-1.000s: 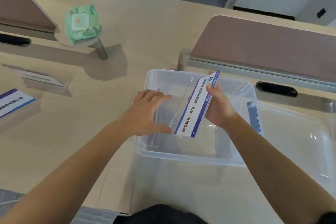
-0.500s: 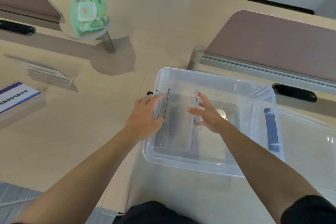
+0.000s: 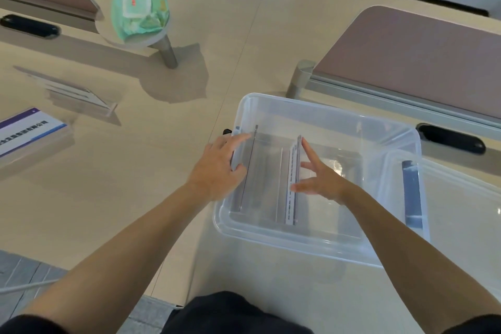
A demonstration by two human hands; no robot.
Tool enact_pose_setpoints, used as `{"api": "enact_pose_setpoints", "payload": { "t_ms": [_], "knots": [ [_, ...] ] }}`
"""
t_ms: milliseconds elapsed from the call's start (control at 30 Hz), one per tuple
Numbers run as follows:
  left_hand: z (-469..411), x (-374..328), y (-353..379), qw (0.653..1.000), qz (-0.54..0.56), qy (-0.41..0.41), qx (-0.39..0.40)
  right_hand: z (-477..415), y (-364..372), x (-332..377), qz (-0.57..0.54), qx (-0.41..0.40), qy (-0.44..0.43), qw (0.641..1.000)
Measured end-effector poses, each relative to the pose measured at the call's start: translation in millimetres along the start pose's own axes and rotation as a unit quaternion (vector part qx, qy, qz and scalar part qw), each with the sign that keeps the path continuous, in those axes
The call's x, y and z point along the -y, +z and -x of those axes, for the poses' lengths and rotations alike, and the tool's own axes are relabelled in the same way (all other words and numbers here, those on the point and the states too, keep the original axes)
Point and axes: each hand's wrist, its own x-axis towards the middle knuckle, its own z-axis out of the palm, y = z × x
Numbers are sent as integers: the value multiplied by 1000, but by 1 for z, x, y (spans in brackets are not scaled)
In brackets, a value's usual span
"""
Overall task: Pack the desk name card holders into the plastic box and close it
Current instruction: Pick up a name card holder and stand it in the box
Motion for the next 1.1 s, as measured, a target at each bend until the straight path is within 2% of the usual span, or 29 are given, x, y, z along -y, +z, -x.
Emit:
{"api": "enact_pose_setpoints", "payload": {
  "t_ms": [200, 333, 433, 600, 700, 1100],
  "knots": [
    [-1, 4, 1, 1000, 3, 5, 1, 3, 13, 6, 47, 0, -65, 997],
    [-1, 5, 2, 1000, 5, 0, 2, 0, 21, 11, 36, -10, -57, 998],
    [-1, 5, 3, 1000, 8, -1, 1, 0, 25, 19, 1, 19, -40, 999],
    [-1, 5, 1, 1000, 11, -2, 0, 4, 17, 21, 52, 47, -40, 997],
    [-1, 5, 1, 1000, 10, 0, 1, 3, 20, 21, 32, 62, -31, 997],
    [-2, 8, 4, 1000, 13, 11, -6, -8, 53, 34, 10, 31, -42, 999]
  ]
}}
